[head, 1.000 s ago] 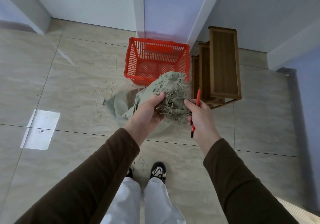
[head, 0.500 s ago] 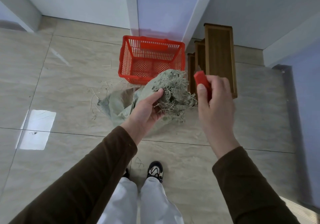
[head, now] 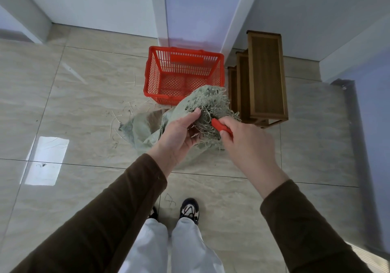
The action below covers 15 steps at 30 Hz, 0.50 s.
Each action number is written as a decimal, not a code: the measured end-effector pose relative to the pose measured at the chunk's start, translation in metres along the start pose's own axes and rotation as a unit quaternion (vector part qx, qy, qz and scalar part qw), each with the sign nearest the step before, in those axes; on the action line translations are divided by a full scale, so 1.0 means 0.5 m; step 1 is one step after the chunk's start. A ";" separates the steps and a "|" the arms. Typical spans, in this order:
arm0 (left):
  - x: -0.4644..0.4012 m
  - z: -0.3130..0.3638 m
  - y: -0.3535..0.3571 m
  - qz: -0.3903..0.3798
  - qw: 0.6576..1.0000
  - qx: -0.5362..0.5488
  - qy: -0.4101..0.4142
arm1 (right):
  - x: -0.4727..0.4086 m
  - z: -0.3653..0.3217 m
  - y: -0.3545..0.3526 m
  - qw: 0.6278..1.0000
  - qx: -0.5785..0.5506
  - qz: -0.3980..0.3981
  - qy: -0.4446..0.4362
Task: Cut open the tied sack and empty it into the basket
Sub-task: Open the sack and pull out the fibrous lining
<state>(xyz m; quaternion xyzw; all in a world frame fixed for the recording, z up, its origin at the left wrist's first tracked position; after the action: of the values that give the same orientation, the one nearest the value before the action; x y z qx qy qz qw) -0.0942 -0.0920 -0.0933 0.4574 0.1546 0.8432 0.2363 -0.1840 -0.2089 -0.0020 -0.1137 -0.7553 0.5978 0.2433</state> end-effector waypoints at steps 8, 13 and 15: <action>0.002 -0.009 -0.002 0.004 1.000 -0.007 0.001 | 0.008 0.016 -0.003 0.999 0.005 0.031 0.011; 0.009 -0.018 0.000 0.001 1.000 -0.019 0.004 | 0.012 0.021 0.001 0.999 0.011 0.028 0.011; 0.010 -0.020 0.000 0.002 1.000 -0.020 0.006 | 0.014 0.024 0.004 1.000 0.012 0.024 0.012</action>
<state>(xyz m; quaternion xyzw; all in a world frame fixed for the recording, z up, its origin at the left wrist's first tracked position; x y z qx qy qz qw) -0.1050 -0.0900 -0.0950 0.4483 0.1383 0.8492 0.2425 -0.1961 -0.2152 -0.0041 -0.1355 -0.7423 0.6111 0.2393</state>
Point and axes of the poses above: each hand's wrist, its own x-axis away from the middle knuckle, its own y-axis out of the palm, z = x × y, the point moved 6 cm from there along -x, towards the middle knuckle, and after that the axes turned 1 degree about x, right-handed, at the moved point
